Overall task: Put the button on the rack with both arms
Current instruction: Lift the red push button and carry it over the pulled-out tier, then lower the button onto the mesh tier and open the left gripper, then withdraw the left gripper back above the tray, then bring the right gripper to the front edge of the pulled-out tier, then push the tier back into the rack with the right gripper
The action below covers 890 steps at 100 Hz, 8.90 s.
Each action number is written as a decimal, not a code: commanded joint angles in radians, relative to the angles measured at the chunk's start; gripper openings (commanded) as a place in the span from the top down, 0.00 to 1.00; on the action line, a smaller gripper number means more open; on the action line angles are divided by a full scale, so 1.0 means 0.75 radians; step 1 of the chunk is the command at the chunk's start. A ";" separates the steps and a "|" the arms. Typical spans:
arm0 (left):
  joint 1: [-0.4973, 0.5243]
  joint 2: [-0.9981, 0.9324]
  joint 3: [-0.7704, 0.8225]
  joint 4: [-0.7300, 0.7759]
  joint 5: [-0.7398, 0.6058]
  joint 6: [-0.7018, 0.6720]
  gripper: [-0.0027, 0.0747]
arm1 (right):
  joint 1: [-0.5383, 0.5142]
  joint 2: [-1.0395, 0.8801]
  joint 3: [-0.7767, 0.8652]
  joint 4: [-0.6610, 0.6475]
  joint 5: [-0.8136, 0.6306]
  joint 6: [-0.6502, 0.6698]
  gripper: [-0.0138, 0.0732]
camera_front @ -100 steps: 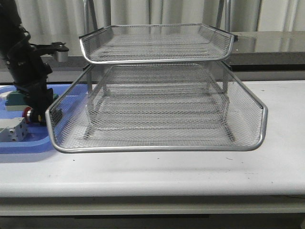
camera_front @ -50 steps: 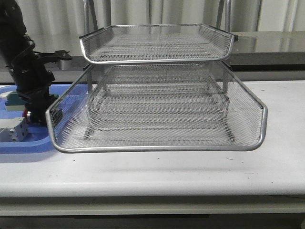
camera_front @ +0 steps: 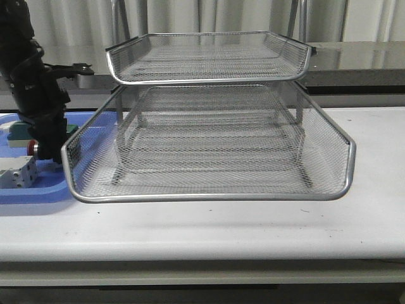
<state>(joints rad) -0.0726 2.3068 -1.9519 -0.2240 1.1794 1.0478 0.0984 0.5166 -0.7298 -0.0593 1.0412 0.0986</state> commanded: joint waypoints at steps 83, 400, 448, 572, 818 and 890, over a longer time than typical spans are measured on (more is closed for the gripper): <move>-0.129 -0.651 -0.079 0.146 0.117 -0.313 0.91 | -0.004 0.008 -0.044 -0.025 -0.071 -0.001 0.92; -0.007 -1.764 1.052 -0.001 -0.427 -0.842 0.31 | -0.004 0.008 -0.044 -0.025 -0.071 -0.001 0.92; -0.007 -2.515 1.890 -0.193 -1.091 -0.842 0.31 | -0.004 0.008 -0.044 -0.025 -0.071 -0.001 0.92; -0.007 -2.797 2.232 -0.365 -1.535 -0.842 0.99 | -0.004 0.008 -0.044 -0.025 -0.071 -0.001 0.92; -0.007 -2.797 2.232 -0.365 -1.535 -0.842 0.99 | 1.082 1.280 -0.042 -0.199 -1.107 -0.218 0.92; -0.007 -2.797 2.232 -0.365 -1.535 -0.842 0.99 | 0.894 1.306 -0.093 -0.394 -1.242 -0.217 0.92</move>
<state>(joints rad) -0.0793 0.2015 -0.2508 -0.4851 0.1012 0.4246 0.8035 1.5265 -0.7500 -0.3273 0.1896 -0.0571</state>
